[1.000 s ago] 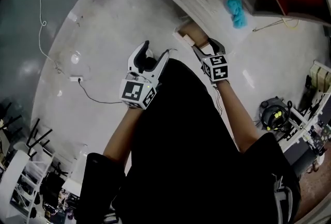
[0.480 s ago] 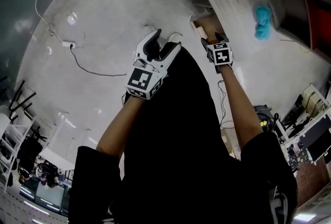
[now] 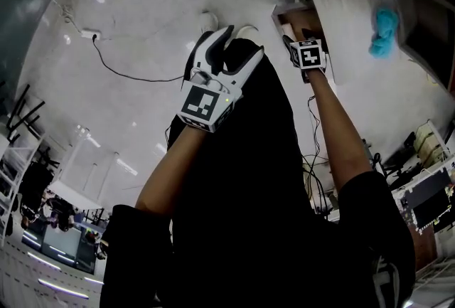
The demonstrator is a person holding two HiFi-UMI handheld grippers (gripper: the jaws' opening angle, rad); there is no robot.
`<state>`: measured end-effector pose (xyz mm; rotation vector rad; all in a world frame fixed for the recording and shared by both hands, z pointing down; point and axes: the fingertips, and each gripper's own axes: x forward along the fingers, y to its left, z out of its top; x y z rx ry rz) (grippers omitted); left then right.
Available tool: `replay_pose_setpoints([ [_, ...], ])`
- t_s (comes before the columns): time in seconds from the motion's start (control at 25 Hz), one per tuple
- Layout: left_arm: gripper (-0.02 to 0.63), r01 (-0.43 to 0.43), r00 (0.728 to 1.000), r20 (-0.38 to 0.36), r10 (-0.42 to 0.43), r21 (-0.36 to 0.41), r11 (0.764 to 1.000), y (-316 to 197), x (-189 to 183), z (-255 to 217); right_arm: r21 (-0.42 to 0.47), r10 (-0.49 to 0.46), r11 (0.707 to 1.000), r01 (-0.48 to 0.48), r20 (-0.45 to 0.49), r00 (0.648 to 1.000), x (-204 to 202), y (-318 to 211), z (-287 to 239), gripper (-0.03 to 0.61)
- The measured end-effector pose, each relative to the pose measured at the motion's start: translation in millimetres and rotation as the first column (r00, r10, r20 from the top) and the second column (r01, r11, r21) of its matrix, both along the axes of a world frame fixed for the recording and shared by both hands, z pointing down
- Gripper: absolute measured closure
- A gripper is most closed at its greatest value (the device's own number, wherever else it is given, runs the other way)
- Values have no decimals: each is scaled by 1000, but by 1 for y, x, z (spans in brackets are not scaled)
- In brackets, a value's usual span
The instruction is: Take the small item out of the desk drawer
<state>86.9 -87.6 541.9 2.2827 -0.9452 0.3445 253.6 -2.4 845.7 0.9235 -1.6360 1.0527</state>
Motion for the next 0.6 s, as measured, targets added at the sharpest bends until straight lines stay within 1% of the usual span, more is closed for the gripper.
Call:
replay_pose_setpoints([
  [0.08,345,6,1000,-3,-6,-8,1000,1,2,7,-8,-10,1000,10,-20,1000,4,0,13,290],
  [0.16,345,15,1000,-4,-15,-17,1000,1,4,14,-8,-21,1000,21,-43,999,7,-1,23,327],
  [0.32,345,25,1000,-3,-25,-38,999,5,6,24,-58,-51,997,49,-47,998,5,8,35,328],
  [0.4,345,26,1000,-3,-26,-46,999,6,7,28,-63,-67,996,64,-49,997,3,10,40,334],
  [0.6,345,36,999,3,-36,-56,998,7,5,36,-64,-110,992,105,-85,990,2,10,53,397],
])
